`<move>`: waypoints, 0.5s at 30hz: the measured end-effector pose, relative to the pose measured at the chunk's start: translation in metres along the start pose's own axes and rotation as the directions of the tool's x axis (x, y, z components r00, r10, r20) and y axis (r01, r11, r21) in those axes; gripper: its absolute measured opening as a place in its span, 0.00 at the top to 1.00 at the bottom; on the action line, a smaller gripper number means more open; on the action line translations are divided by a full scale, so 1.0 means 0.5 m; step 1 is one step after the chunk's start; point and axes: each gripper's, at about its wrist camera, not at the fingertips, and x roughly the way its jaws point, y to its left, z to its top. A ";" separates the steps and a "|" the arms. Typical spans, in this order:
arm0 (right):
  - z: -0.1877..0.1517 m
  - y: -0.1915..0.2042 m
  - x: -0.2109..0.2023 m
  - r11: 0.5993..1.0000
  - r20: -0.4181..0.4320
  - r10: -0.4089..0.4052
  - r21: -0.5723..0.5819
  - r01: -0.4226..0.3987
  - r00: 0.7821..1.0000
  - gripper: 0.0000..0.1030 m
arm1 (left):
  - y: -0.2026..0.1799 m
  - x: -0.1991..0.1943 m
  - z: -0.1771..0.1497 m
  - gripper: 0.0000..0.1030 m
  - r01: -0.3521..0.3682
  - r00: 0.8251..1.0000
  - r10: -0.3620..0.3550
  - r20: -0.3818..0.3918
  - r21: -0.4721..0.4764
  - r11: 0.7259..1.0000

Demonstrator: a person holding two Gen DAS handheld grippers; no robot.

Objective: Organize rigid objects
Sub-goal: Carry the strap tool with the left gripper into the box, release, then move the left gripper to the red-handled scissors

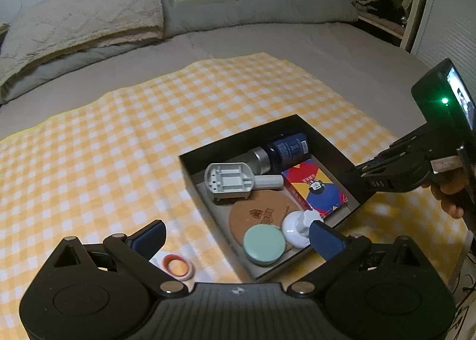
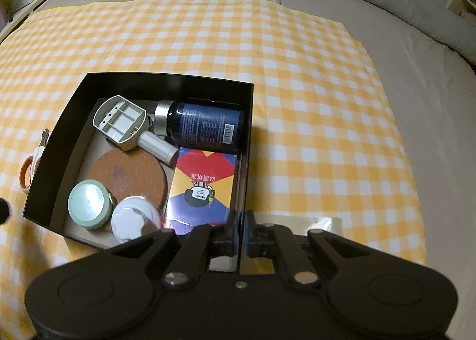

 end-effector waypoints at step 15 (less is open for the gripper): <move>0.000 -0.005 -0.003 0.999 0.010 0.025 0.027 -0.025 1.000 0.89 | 0.120 -0.077 -0.086 0.00 -0.093 0.992 0.098 0.078 -0.073 0.993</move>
